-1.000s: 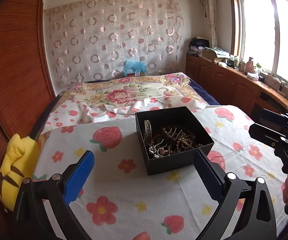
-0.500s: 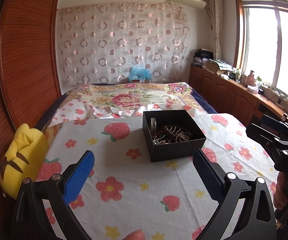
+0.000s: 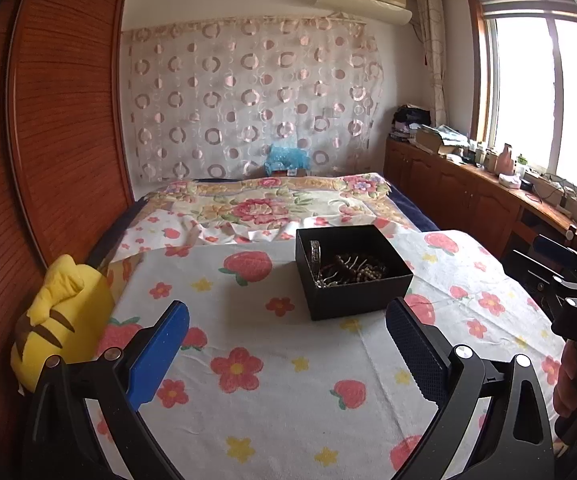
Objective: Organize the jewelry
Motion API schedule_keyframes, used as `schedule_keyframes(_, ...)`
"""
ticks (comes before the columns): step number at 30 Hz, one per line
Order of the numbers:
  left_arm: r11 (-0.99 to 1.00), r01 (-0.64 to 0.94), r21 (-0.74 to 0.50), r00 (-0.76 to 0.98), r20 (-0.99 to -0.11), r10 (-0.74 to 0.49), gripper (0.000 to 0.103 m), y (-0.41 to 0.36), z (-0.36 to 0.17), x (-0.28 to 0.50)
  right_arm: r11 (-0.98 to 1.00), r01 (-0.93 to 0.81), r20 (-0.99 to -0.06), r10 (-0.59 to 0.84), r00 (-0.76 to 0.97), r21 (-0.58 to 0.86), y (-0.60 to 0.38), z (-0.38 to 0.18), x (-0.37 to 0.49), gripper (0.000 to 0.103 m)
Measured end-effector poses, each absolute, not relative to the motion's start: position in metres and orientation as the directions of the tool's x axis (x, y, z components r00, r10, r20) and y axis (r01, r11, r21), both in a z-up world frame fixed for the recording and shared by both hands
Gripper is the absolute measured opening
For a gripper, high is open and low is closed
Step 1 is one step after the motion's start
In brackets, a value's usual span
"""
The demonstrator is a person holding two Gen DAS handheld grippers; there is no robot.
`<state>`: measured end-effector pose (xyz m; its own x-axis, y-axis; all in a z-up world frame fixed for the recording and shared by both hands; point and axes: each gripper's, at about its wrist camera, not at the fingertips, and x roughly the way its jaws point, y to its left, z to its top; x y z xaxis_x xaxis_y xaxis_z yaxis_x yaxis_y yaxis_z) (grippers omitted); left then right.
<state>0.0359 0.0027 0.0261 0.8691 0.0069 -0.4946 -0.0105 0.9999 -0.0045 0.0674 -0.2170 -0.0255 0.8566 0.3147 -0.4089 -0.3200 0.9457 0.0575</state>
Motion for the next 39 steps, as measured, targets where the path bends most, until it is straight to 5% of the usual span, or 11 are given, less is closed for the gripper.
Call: schedule_keyframes(39,1.0,-0.013,-0.003,0.87,-0.493,0.01,0.095,0.0028,0.0253,0.0347,0.945,-0.321,-0.411,0.317,0.855,0.06,-0.2154,-0.0258,0.067,0.1)
